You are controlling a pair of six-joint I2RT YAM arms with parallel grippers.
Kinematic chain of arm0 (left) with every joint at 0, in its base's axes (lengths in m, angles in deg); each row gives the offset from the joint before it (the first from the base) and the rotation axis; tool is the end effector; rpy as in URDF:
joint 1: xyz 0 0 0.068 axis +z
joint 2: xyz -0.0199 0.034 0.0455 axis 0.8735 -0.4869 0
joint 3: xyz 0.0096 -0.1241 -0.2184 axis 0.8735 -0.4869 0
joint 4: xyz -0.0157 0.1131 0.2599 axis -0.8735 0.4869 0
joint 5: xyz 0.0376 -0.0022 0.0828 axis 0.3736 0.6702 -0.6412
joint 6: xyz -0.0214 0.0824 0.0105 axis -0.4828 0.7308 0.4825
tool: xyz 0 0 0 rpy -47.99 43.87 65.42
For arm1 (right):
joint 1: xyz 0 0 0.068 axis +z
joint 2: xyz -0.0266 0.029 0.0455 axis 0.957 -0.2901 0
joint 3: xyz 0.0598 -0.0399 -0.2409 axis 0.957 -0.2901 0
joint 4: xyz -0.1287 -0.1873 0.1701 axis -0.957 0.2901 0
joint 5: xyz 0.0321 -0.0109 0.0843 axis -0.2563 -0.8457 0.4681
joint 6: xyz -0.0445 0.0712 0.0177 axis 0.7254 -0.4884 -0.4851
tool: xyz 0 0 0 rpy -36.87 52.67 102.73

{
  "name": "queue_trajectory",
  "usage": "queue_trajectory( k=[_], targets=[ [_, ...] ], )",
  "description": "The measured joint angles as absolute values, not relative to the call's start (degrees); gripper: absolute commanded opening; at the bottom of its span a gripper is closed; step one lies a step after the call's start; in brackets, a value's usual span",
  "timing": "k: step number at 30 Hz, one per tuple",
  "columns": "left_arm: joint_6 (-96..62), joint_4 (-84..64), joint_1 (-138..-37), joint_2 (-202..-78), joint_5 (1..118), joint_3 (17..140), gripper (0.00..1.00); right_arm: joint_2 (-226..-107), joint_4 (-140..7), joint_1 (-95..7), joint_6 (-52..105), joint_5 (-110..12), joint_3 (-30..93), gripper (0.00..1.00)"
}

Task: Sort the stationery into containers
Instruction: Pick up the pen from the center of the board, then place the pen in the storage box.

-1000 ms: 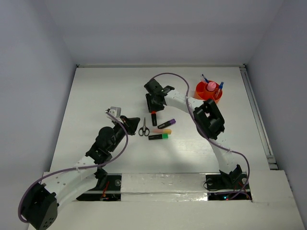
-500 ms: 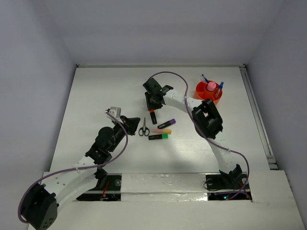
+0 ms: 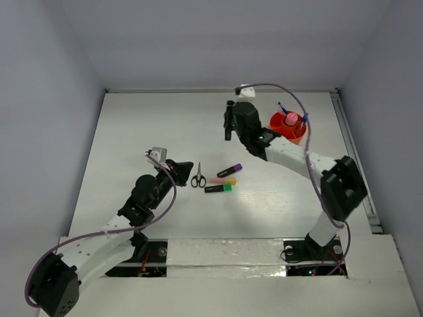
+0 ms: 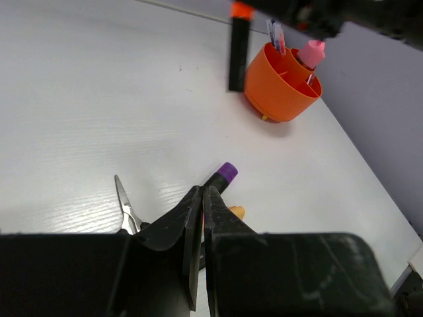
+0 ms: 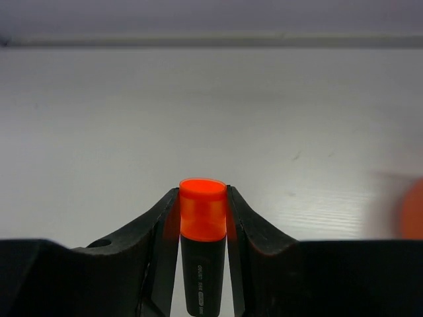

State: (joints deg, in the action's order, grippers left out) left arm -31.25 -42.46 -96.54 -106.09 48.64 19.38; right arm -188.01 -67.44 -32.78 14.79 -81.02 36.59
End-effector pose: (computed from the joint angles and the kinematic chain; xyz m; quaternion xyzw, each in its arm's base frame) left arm 0.2069 -0.1446 0.2129 0.0409 0.6688 -0.3685 0.6444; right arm 0.3847 0.2861 0.2500 -0.0395 0.8175 0.1159 0.5628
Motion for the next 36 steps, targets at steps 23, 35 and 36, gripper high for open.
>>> queue_trajectory(
  k=[23, 35, 36],
  targets=[
    [-31.25, -43.54, -96.54, -109.19, 49.48, 19.38, 0.02, -173.41, -127.51, -48.84, 46.96, -104.12, 1.73, 0.0],
    [-31.25, -44.15, -96.54, -110.51, 49.5, 19.38, 0.02, -177.92, -127.29, -50.68, 42.68, -104.06, -0.19, 0.0],
    [-31.25, -44.17, -96.54, -110.53, 49.5, 19.38, 0.02, -178.13, -126.98, -50.68, 42.05, -103.99, -0.19, 0.0]
  ],
)
